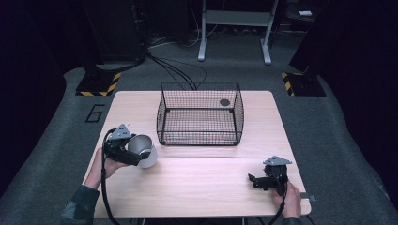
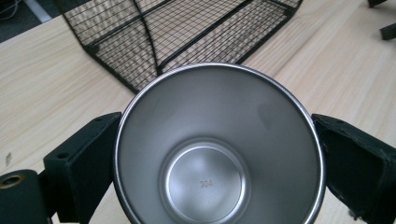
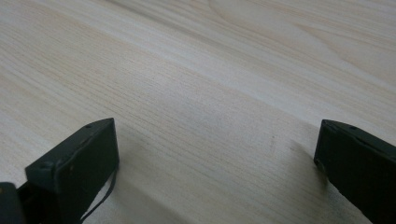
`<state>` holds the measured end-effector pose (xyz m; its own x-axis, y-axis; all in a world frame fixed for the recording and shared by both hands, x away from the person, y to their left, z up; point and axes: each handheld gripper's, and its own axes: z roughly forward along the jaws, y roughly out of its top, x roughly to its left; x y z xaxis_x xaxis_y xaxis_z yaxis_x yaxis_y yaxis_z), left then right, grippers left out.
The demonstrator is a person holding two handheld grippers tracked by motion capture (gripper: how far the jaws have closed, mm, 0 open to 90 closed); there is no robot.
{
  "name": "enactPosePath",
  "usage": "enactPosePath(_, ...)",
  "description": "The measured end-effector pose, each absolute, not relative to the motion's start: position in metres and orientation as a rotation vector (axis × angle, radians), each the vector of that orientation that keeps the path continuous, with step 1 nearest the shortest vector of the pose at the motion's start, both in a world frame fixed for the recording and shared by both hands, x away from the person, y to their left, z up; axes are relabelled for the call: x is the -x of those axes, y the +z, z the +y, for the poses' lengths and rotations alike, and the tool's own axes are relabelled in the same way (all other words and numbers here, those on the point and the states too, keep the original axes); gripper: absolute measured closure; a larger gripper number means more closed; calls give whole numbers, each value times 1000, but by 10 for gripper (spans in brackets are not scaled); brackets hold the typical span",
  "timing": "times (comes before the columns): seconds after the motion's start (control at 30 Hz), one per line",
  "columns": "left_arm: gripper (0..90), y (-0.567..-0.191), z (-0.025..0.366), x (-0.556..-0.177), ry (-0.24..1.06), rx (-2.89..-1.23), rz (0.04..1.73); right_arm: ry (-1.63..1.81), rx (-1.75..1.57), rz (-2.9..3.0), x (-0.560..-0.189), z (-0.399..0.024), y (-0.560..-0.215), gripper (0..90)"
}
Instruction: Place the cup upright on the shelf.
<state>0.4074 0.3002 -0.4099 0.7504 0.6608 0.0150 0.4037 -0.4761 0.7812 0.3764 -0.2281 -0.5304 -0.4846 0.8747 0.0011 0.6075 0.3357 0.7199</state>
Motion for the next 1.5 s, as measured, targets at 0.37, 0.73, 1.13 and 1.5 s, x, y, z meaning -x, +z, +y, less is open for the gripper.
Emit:
enactPosePath(0.37,62,-396,274,-405,366,-2158,707,944,-1308,2219,-376,-228,-530,0)
enactPosePath(0.73,61,-385,245,-409,321,-2174,634,943,-1307,2219,-376,-228,-530,0)
enactPosePath(1.13,61,-376,218,-416,311,-2197,565,943,-1308,2219,-376,-228,-530,0)
enactPosePath(1.5,61,-365,200,-426,297,-2199,531,943,-1308,2219,-376,-228,-530,0)
